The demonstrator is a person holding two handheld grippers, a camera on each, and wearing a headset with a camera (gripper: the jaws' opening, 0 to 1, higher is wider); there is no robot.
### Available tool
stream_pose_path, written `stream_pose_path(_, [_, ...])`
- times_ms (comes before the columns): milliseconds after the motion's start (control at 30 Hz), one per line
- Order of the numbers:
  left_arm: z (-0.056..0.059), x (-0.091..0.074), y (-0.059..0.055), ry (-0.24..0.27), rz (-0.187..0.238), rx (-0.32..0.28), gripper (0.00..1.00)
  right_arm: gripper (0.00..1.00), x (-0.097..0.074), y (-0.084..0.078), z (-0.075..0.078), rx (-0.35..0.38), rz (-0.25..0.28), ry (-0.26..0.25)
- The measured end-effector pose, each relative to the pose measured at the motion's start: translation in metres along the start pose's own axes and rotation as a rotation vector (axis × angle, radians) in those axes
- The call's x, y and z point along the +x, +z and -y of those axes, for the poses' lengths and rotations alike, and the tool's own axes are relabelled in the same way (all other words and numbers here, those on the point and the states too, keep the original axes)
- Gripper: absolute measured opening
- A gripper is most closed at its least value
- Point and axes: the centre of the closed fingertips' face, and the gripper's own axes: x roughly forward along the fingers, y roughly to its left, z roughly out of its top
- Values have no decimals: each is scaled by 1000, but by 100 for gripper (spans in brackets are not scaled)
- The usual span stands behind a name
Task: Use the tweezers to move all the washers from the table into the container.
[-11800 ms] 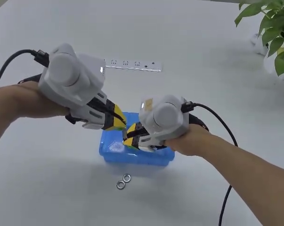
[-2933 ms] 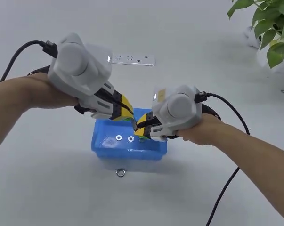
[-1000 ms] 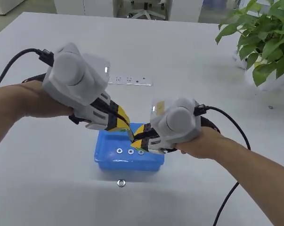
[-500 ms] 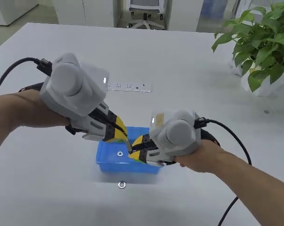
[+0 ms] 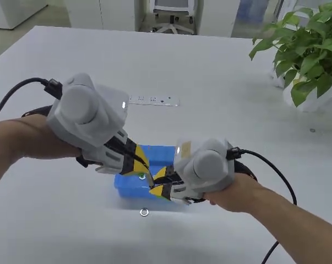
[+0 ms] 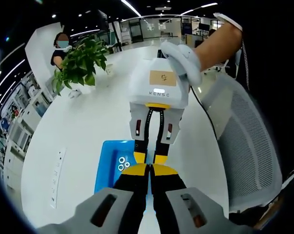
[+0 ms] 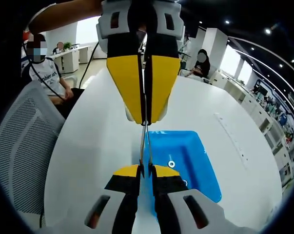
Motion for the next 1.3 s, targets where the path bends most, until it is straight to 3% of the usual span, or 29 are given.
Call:
stream_pose_path(867, [11,16,-28,-44,-22,-49,5,12,27,-14,-20,41,0,69])
stream_pose_path(1300, [15,22,-36,-64,-31,-64,5,12,37,-19,-27,57,0,94])
